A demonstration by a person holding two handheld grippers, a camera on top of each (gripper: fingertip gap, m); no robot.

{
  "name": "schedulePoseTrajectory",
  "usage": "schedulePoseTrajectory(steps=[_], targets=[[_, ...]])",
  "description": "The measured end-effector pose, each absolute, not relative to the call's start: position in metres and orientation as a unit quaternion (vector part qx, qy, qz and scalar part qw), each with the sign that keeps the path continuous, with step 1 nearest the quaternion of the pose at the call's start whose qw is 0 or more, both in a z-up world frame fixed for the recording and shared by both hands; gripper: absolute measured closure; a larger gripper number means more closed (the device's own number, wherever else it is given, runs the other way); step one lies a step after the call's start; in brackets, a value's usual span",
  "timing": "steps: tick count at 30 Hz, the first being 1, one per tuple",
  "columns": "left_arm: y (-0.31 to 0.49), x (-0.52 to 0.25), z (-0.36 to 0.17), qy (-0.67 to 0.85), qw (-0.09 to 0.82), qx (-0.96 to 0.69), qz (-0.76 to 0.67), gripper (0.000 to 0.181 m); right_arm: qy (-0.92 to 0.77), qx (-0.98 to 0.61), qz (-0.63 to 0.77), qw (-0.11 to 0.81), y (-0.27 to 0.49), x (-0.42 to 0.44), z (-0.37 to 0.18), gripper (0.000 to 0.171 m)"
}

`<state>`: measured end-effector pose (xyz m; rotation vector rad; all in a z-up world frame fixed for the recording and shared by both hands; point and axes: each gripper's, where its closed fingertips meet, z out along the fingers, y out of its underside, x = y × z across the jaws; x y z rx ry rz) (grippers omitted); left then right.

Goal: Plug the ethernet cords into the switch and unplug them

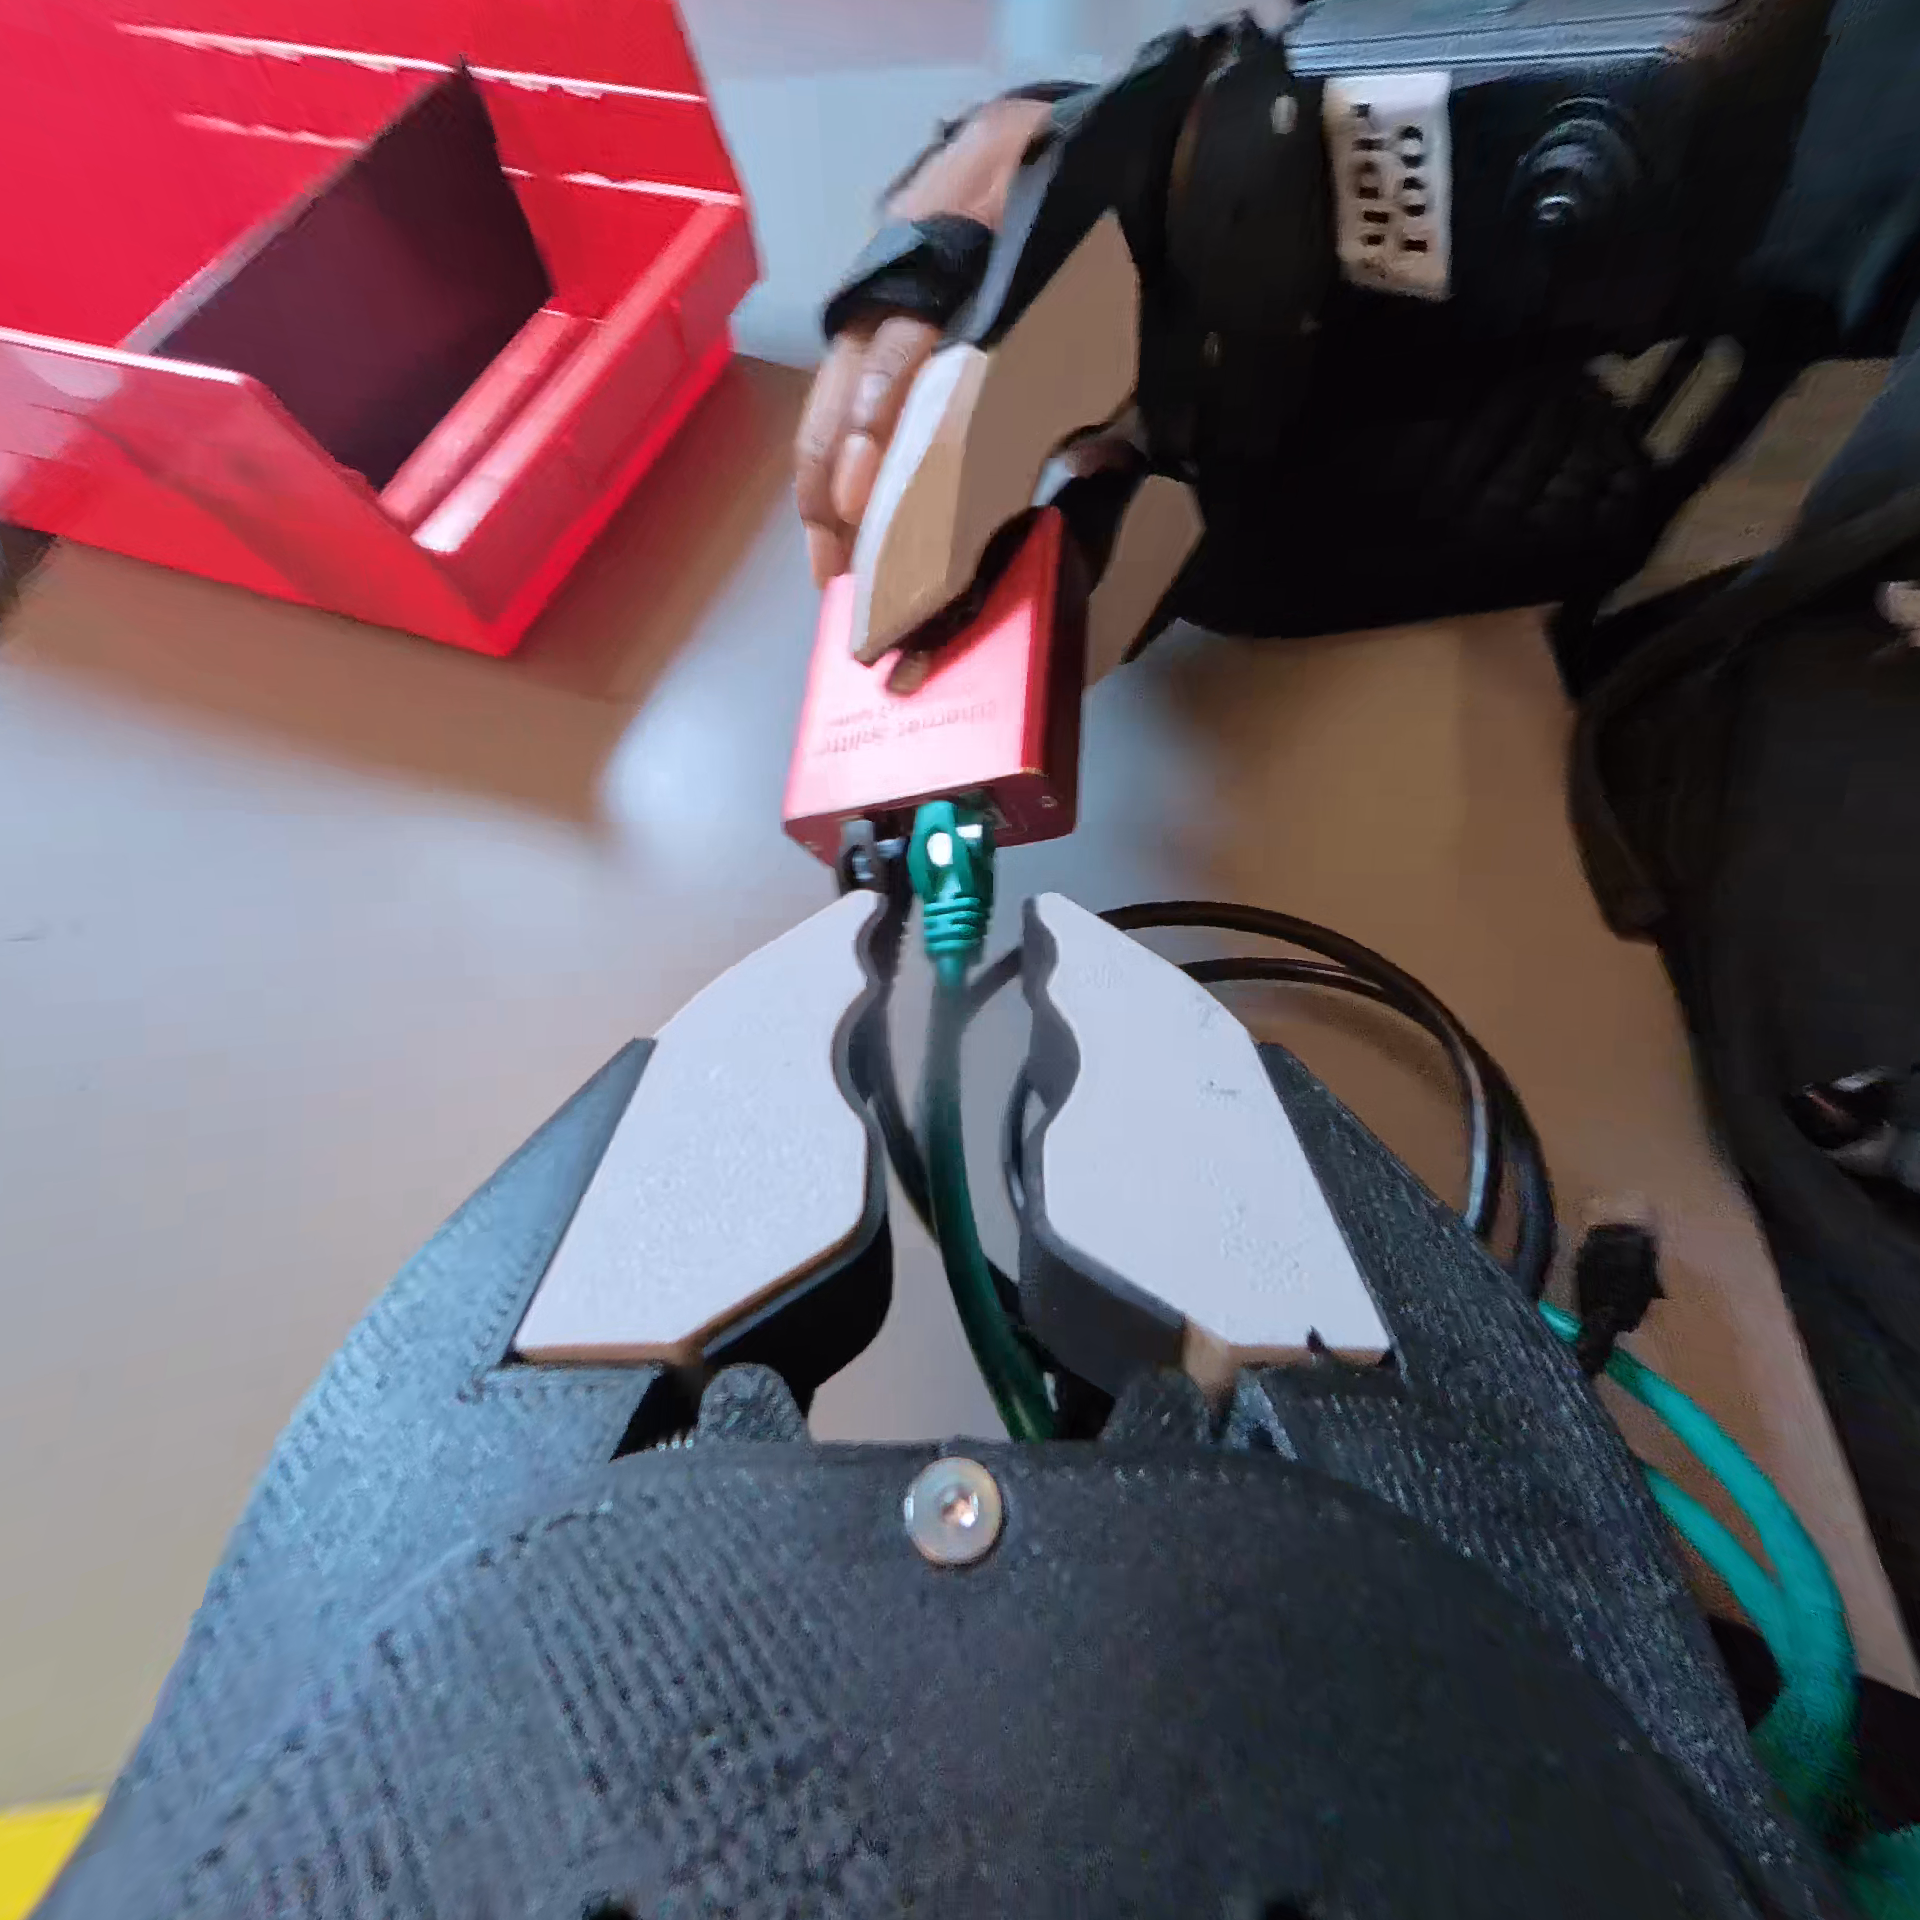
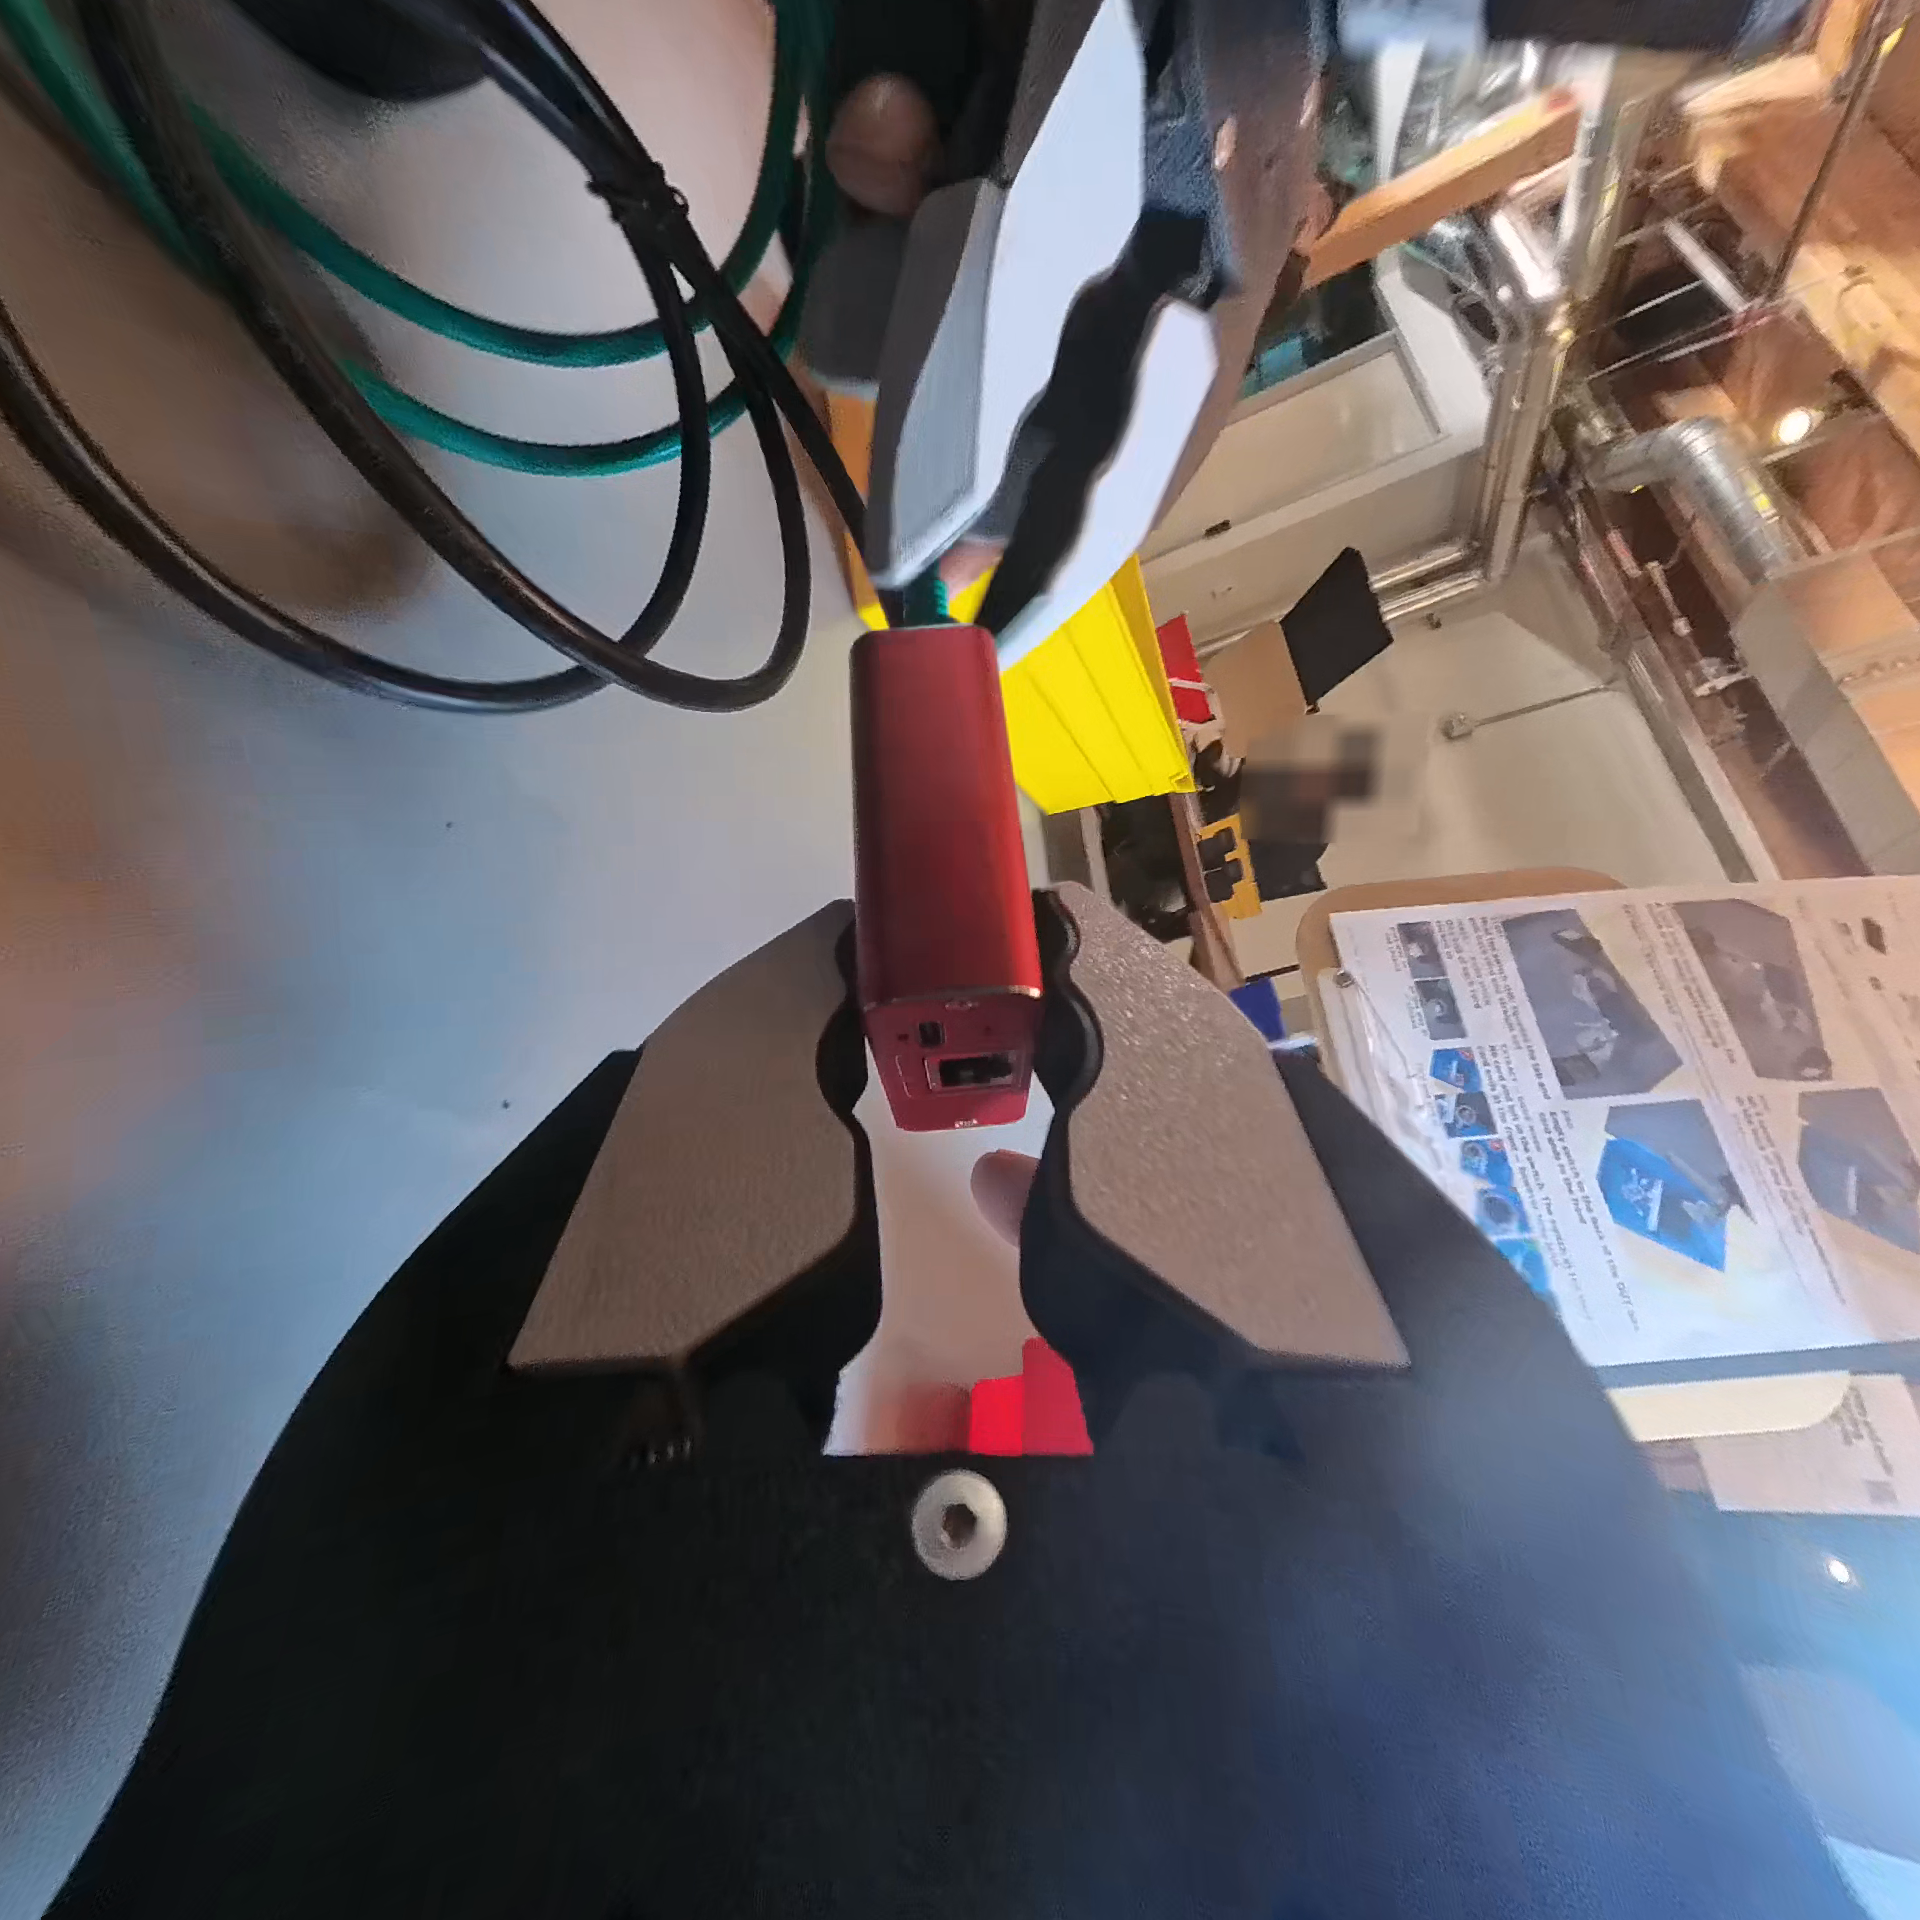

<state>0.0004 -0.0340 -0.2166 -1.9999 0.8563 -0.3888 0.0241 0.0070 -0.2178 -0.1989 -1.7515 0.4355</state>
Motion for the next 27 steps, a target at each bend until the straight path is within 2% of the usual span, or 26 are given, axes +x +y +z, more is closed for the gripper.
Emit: schedulePoseTrajectory(steps=[6,10,12,16,20,22,27], targets=[[-0.035,-0.016,-0.185,0.304,0.511,-0.793,-0.13,0.153,-0.771,-0.122,0.164,0.603,0.023,0.025,-0.228,0.143],[-0.03,-0.004,-0.19,0.356,0.495,-0.792,-0.032,0.15,-0.791,-0.198,0.17,0.553,0.028,0.017,-0.23,0.142],[-0.024,-0.001,-0.191,0.374,0.484,-0.791,0.01,0.15,-0.799,-0.25,0.191,0.512,0.028,0.014,-0.223,0.142],[-0.011,0.003,-0.173,0.374,0.496,-0.784,0.004,0.146,-0.83,-0.278,0.224,0.428,0.017,0.017,-0.196,0.143],[-0.007,0.015,-0.161,0.401,0.496,-0.77,0.007,0.141,-0.844,-0.277,0.214,0.406,0.009,0.013,-0.163,0.144],[-0.002,0.01,-0.158,0.399,0.51,-0.761,0.043,0.156,-0.848,-0.263,0.234,0.396,0.0,0.013,-0.155,0.144],[-0.014,0.012,-0.147,0.337,0.591,-0.727,-0.089,0.156,-0.776,-0.259,0.403,0.411,-0.014,0.015,-0.123,0.141]])
